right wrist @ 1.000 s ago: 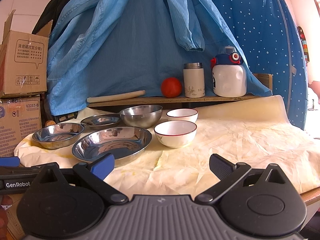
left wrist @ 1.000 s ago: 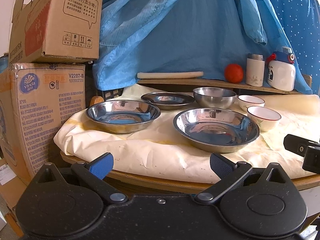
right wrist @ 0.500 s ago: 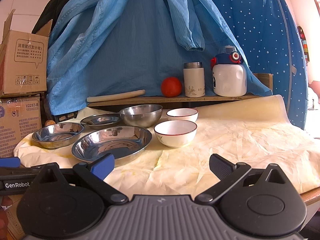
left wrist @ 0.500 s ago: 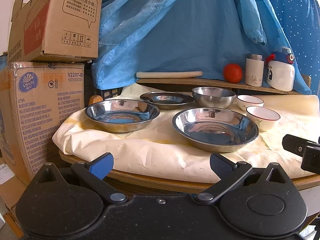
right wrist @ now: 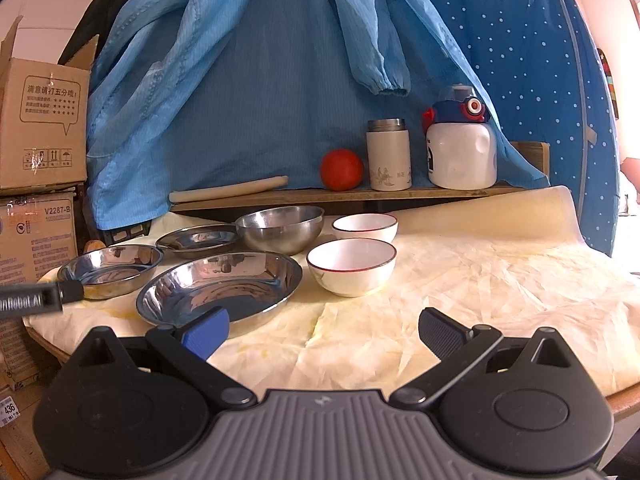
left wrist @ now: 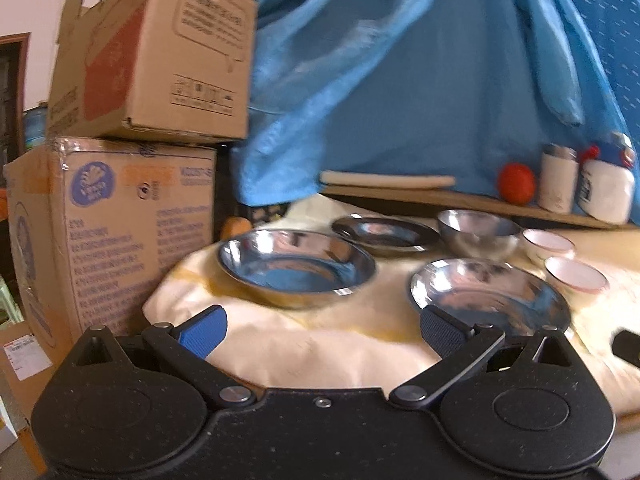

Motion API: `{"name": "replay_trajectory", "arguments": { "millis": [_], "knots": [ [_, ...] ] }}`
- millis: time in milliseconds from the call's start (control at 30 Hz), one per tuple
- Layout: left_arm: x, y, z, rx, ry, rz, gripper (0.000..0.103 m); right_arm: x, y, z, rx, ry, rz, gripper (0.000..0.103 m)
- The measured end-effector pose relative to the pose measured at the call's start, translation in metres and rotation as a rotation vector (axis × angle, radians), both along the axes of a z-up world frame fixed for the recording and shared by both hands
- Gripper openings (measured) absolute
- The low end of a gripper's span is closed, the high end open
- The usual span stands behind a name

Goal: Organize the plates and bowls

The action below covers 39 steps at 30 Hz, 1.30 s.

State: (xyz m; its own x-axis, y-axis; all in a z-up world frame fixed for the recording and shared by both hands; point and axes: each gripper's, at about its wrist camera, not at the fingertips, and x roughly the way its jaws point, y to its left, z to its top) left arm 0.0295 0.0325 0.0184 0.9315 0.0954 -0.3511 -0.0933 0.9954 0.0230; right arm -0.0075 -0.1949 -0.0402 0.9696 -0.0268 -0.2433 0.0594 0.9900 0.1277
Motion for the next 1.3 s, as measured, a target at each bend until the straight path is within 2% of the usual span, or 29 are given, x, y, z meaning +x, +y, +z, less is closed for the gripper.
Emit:
{"name": "replay_trajectory", "arguments": {
  "millis": [267,367,533,700,867,1067,1167,1233,1300],
  "knots": [
    [0.036,0.034,0.007,-0.035,-0.010,0.143,0.102,0.022,0.004,0.016,0.013,-0.034,0.057,0.103],
    [0.049,0.050,0.010,-0.078,0.009,0.182,0.102,0.036,0.010,0.029,0.006,-0.063,0.108,0.103],
    [0.067,0.064,0.011,-0.140,0.032,0.188,0.102,0.070,0.026,0.050,-0.008,-0.076,0.220,0.103],
    [0.079,0.063,0.005,-0.167,0.063,0.133,0.102,0.111,0.042,0.072,0.006,-0.059,0.332,0.103],
    [0.082,0.061,0.002,-0.177,0.031,0.089,0.102,0.154,0.049,0.086,0.091,0.011,0.446,0.103],
    [0.094,0.070,-0.005,-0.240,0.064,0.071,0.097,0.200,0.079,0.084,0.094,0.146,0.522,0.103],
    [0.098,0.075,-0.009,-0.278,0.073,0.071,0.088,0.217,0.089,0.080,0.143,0.201,0.561,0.103],
    [0.100,0.079,-0.011,-0.312,0.068,0.064,0.077,0.232,0.093,0.076,0.209,0.275,0.586,0.103],
    [0.100,0.083,-0.013,-0.353,0.058,0.066,0.074,0.244,0.096,0.071,0.258,0.319,0.611,0.103]
  ]
}}
